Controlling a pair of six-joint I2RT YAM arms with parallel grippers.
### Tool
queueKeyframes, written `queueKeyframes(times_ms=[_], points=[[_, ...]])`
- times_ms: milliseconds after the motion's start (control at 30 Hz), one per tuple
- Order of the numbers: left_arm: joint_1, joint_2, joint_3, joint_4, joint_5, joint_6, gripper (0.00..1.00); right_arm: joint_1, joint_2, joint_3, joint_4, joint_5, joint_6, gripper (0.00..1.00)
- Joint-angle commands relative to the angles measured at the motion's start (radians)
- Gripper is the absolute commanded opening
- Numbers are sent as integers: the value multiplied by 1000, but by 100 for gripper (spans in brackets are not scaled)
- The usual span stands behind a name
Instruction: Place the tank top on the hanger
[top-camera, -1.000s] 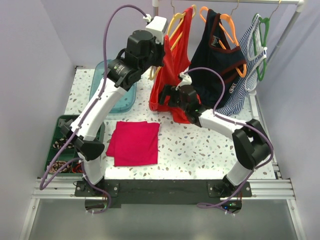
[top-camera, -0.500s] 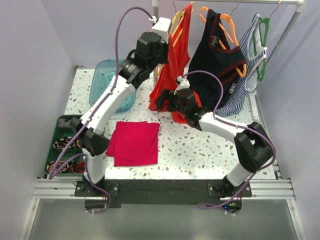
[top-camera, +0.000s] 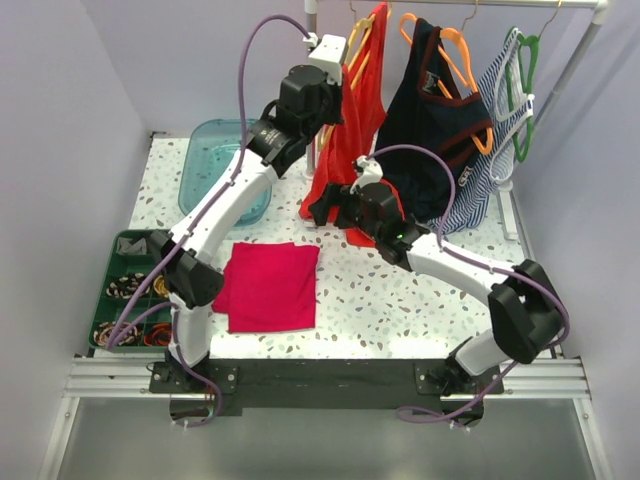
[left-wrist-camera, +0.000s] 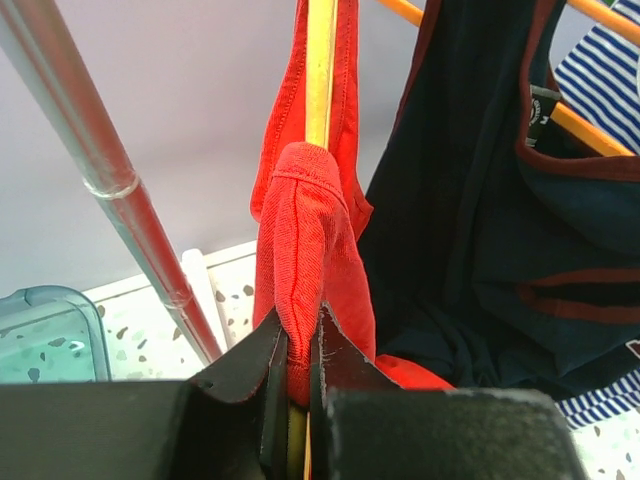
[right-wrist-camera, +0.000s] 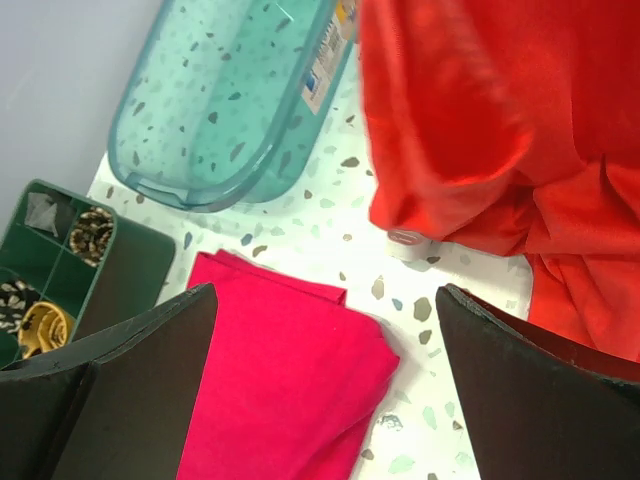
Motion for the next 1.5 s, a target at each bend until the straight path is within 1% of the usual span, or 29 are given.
queueKeyframes(times_ms=[0, 267, 633, 1200, 1367, 1433, 1467], points=[[5, 3, 12, 149, -14, -6, 0, 8, -70, -1, -4, 31, -30, 95], [5, 21, 0, 169, 0, -11, 0, 13, -128, -27, -21, 42, -42, 95], [5, 8, -46, 205, 19, -24, 0, 12, -169, -30, -43, 53, -62, 96], [7, 77, 50, 234, 9, -24, 0, 13, -203, -6, -92, 67, -90, 96], [7, 83, 58, 245, 16, -28, 0, 13, -214, -4, -98, 71, -96, 96], [7, 78, 51, 246, 16, -31, 1, 13, -218, -4, -99, 74, -98, 96], [7, 69, 46, 246, 17, -34, 5, 13, -218, -4, -99, 73, -96, 96]])
